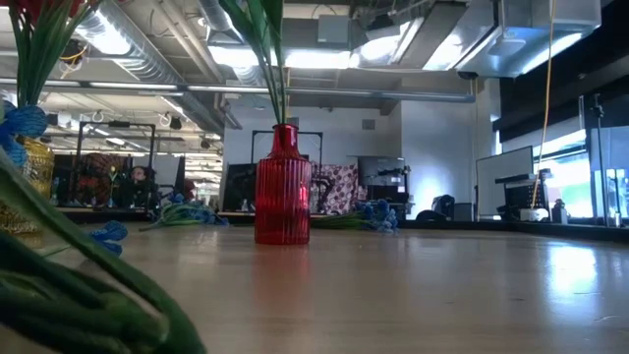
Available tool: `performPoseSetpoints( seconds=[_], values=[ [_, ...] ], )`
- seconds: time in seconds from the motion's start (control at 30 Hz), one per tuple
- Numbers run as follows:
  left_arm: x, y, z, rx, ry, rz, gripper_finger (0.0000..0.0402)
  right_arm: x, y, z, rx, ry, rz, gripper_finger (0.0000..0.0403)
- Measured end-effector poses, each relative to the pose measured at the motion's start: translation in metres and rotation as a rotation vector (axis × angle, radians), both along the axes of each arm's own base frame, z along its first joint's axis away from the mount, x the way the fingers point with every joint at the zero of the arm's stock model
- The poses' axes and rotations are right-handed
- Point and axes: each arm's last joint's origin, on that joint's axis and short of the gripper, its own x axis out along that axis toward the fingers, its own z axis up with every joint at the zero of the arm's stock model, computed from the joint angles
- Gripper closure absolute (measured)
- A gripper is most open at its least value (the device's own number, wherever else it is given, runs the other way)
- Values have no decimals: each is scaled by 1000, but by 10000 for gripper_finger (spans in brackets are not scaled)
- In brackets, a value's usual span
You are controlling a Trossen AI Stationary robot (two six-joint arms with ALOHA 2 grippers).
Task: Sort flowers into vase by color
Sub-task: Put the top red flowers into the yellow vase
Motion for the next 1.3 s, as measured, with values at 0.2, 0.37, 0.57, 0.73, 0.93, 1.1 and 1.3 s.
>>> performPoseSetpoints(
  seconds=[0.2,0.37,0.57,0.73,0.93,1.1,1.3],
  values=[
    [4,1,-9,-37,93,31,153,2,0,-1,-18,-7,-17,392],
    [6,2,-13,-71,145,41,184,3,0,-2,-46,-2,-22,391],
    [11,2,-19,-126,200,46,304,4,-1,-7,-68,48,-61,362],
    [7,-2,-18,-125,195,26,388,4,-1,-7,-60,47,-64,272],
    [-17,-11,2,-127,66,-4,391,-32,-2,23,-85,-55,-66,171],
    [-38,-11,16,-123,-41,122,393,-68,-3,44,-238,-96,-75,130],
    [-47,-7,20,-81,-62,278,394,-92,-2,41,-403,9,-17,131]
  ],
)
